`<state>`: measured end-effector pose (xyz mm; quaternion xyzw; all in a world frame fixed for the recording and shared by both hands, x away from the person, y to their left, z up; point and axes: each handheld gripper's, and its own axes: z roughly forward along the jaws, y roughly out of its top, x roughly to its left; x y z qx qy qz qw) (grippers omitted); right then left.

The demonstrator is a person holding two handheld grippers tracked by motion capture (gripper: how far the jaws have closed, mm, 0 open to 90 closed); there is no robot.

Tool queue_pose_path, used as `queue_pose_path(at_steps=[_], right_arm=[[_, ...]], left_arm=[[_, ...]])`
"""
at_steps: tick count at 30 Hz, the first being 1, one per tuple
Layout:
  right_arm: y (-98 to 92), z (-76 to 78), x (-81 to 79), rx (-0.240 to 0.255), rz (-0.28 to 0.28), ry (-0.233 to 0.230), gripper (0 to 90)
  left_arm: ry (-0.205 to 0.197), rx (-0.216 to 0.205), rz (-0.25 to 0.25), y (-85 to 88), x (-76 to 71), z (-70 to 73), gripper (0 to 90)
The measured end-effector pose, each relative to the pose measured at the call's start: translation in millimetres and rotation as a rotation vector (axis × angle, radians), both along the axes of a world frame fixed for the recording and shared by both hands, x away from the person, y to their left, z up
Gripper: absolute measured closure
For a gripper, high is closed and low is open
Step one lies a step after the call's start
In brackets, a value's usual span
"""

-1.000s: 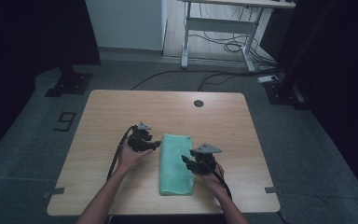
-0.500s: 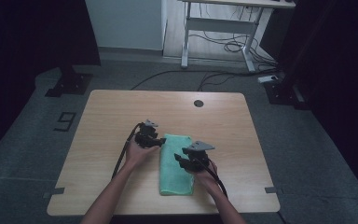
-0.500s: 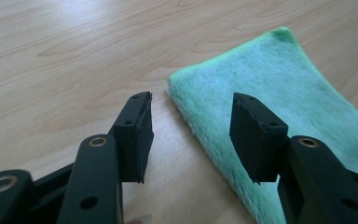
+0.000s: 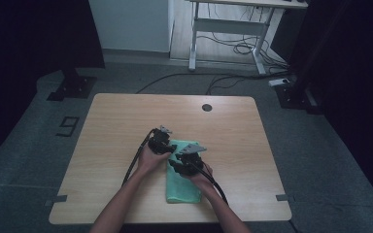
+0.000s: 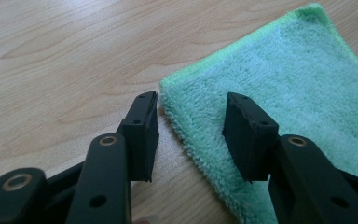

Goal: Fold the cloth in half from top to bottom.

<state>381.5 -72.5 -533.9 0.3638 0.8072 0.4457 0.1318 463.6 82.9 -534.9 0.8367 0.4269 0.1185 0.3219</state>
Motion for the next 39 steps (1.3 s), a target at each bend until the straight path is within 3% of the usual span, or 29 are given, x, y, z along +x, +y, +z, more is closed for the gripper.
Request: queue_pose_path(at_steps=[4,7,13,25,39], right_arm=[[6.0,-8.5,0.5,-0.040,0.013,0.012,59.3],[9.2,-14.5,-2.9,-0.097,0.025,-0.001,58.1],[13.3,-14.2,-14.5,-0.146,0.050,-0.036,56.0],[7.0,-16.0,-42.4,-0.134,0.115,-0.032,53.5],[0.4,-17.1,-58.8,-0.119,0.173,-0.031,49.2]], left_arm=[[-0.001,0.005,0.003,-0.9,0.1,0.0,55.5],[-0.006,0.010,0.007,-2.2,-0.4,0.0,55.6],[-0.009,0.025,0.015,-4.1,-1.3,0.1,55.6],[-0.013,0.023,0.016,-4.2,-1.5,-0.2,55.8],[-0.012,0.016,0.028,-4.2,-2.3,-0.5,55.9]])
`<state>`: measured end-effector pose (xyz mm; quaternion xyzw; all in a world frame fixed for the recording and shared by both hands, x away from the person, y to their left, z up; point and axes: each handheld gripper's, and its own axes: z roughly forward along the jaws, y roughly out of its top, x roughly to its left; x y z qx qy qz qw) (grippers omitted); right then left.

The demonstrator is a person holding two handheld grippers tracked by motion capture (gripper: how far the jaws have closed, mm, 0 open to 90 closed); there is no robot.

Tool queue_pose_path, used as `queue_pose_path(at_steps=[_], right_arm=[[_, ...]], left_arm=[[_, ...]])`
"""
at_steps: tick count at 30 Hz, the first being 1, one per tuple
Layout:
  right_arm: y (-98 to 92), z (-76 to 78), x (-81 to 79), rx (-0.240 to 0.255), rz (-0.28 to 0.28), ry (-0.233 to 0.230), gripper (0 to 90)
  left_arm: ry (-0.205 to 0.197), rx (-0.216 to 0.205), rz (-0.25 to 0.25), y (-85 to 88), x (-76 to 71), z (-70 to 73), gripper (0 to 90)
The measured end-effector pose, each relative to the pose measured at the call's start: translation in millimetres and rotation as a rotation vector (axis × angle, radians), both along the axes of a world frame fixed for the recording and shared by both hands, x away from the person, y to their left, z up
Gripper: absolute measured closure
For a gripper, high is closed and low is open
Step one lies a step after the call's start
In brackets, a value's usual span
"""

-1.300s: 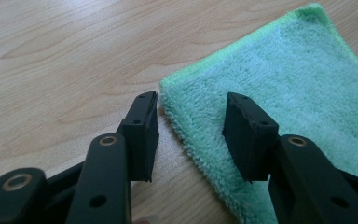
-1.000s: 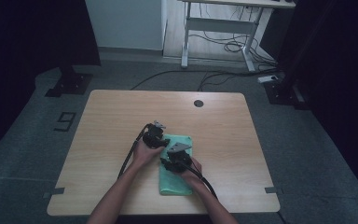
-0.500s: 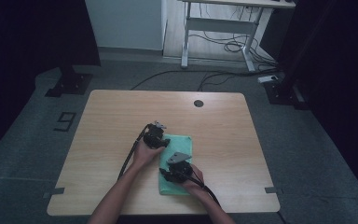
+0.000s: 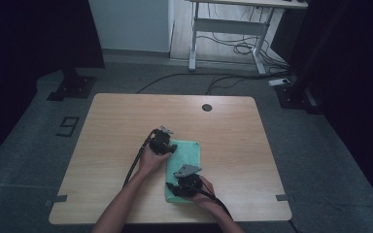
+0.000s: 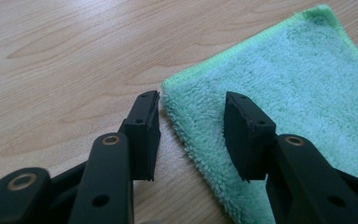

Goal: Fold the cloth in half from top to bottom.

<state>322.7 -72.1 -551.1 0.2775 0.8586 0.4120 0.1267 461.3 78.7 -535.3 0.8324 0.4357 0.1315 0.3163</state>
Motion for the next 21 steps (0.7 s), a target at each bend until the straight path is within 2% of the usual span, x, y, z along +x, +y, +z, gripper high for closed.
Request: queue_pose_path(at_steps=[6,8,9,12,14,15,21], right_arm=[[-2.0,0.8,-5.8,-0.007,0.022,0.002,48.1],[-4.7,2.8,-3.6,0.007,0.024,0.024,46.4],[-12.6,7.2,3.5,0.034,-0.012,0.023,46.4],[-27.2,12.8,18.2,0.069,-0.071,0.026,47.2],[-32.0,14.4,24.1,0.070,-0.092,0.028,47.2],[-41.6,16.3,38.4,0.073,-0.137,0.028,47.4],[-56.6,18.5,74.9,0.069,-0.234,0.019,47.9]], left_arm=[[0.002,-0.001,0.001,0.0,0.3,0.2,56.0],[0.007,-0.003,0.001,0.4,0.7,0.7,55.9],[0.019,-0.014,0.004,2.7,1.3,1.8,55.4],[0.011,-0.037,0.020,8.7,1.3,5.2,55.7],[0.011,-0.046,0.021,11.2,1.5,7.2,55.7],[0.011,-0.063,0.022,14.1,2.1,9.5,55.8],[0.013,-0.091,0.011,19.0,4.0,12.4,58.0]])
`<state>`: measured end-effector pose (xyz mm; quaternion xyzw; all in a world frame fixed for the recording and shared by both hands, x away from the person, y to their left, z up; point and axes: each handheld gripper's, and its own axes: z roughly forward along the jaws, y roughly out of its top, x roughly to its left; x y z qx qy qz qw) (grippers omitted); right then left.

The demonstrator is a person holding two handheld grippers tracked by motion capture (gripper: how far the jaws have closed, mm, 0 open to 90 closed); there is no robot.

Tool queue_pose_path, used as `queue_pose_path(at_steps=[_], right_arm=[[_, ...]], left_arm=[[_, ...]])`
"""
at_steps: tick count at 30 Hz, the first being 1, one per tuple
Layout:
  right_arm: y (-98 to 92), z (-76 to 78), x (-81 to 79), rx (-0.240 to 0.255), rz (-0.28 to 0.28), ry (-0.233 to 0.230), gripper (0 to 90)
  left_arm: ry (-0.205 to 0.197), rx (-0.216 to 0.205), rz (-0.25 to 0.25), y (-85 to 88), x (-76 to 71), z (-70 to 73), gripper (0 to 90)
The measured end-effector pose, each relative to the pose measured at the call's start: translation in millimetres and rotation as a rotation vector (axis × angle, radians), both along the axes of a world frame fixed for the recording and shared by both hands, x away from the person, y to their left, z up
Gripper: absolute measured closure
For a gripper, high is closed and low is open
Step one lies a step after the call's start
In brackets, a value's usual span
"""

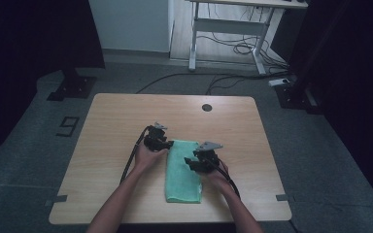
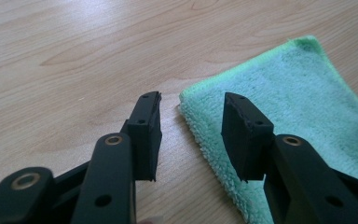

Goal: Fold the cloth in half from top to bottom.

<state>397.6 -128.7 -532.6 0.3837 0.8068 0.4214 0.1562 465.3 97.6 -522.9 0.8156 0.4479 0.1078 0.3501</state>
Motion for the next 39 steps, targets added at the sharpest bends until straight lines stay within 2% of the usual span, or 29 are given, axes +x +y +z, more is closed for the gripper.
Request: queue_pose_path(at_steps=[5,8,9,10,15,18,23,24,30,32,33,34,39], right_arm=[[-5.6,-3.6,32.3,-0.021,-0.069,0.020,47.9],[-8.2,-8.0,46.0,-0.029,-0.097,0.019,48.4],[-8.2,-8.0,46.0,-0.029,-0.097,0.019,48.4],[-9.4,-10.6,52.5,-0.037,-0.123,0.018,49.0],[-11.0,-15.6,64.7,-0.050,-0.143,0.036,49.6],[-11.4,-16.5,67.3,-0.044,-0.144,0.046,50.3],[-10.4,-15.4,70.6,-0.059,-0.124,0.057,51.5],[-11.3,-15.7,71.1,-0.049,-0.122,0.061,52.3],[-8.4,-15.8,68.3,-0.041,-0.105,0.061,63.0],[-7.1,-15.9,67.2,-0.023,-0.092,0.072,73.5],[-7.1,-15.9,67.2,-0.023,-0.092,0.072,73.5],[-7.4,-16.4,67.1,0.003,-0.078,0.092,80.1],[-10.1,-17.5,68.7,0.040,-0.071,0.118,83.6]], left_arm=[[0.016,-0.013,-0.004,-0.5,4.0,-6.9,58.2],[0.019,-0.023,-0.005,-1.5,6.0,-10.2,58.3],[0.019,-0.023,-0.005,-1.5,6.0,-10.2,58.3],[0.023,-0.020,-0.007,-1.7,7.2,-11.8,58.2],[0.031,-0.023,-0.008,-0.8,8.6,-13.8,57.9],[0.029,-0.022,-0.008,-1.1,8.4,-13.9,58.1],[0.031,-0.023,-0.011,-1.9,7.9,-13.9,58.0],[0.032,-0.025,-0.013,-2.1,7.9,-13.8,57.9],[0.021,-0.014,-0.024,-7.1,5.7,-14.4,60.4],[0.013,0.000,-0.028,-9.0,4.4,-14.4,62.6],[0.013,0.000,-0.028,-9.0,4.4,-14.4,64.3],[0.015,-0.002,-0.032,-9.2,3.9,-14.5,66.5],[0.019,-0.024,-0.055,-9.7,2.6,-16.2,77.9]])
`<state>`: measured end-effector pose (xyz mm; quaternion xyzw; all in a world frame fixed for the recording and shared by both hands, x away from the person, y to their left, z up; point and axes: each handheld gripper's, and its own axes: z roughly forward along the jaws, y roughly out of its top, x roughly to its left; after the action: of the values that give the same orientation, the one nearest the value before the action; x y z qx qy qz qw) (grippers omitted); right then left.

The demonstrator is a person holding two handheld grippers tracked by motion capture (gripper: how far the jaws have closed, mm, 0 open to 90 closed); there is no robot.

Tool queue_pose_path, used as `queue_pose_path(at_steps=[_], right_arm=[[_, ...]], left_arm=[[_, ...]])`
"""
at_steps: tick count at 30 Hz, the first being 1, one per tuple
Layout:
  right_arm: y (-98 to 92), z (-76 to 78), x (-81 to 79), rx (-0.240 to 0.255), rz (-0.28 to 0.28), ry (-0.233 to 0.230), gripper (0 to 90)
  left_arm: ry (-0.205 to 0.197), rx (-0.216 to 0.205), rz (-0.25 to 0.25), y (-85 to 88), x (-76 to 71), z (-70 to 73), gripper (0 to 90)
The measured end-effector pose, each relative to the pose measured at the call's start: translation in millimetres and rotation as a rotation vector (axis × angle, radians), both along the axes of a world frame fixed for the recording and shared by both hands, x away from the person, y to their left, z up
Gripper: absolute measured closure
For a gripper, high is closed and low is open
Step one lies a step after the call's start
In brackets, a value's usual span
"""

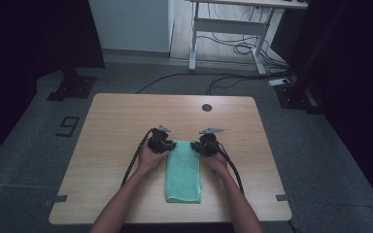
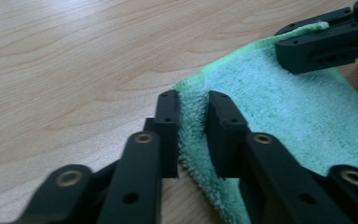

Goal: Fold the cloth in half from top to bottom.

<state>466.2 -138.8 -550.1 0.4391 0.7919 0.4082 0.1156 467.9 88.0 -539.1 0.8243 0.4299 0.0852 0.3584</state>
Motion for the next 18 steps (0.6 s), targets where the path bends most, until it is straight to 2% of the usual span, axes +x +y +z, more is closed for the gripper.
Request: queue_pose_path(at_steps=[4,7,8,9,13,18], right_arm=[[-0.9,0.9,-0.5,-0.001,0.001,-0.011,84.0],[-2.5,6.1,-2.9,0.004,0.014,-0.035,84.0],[-2.5,6.1,-2.9,0.004,0.014,-0.035,84.0],[-4.7,13.6,-5.1,0.022,0.019,-0.059,84.0],[-6.6,27.3,-11.6,0.041,0.035,-0.108,84.0],[-8.8,36.3,-20.3,0.052,0.046,-0.138,83.9]], left_arm=[[-0.021,-0.001,-0.020,0.6,-1.5,2.6,84.7],[-0.053,-0.036,-0.032,4.5,-4.2,11.8,85.7],[-0.053,-0.036,-0.032,4.5,-4.2,11.8,86.0],[-0.074,-0.049,-0.036,6.4,-6.6,18.8,86.1],[-0.099,-0.058,-0.046,9.7,-12.0,30.1,86.2],[-0.129,-0.076,-0.076,11.9,-20.4,40.7,86.1]])
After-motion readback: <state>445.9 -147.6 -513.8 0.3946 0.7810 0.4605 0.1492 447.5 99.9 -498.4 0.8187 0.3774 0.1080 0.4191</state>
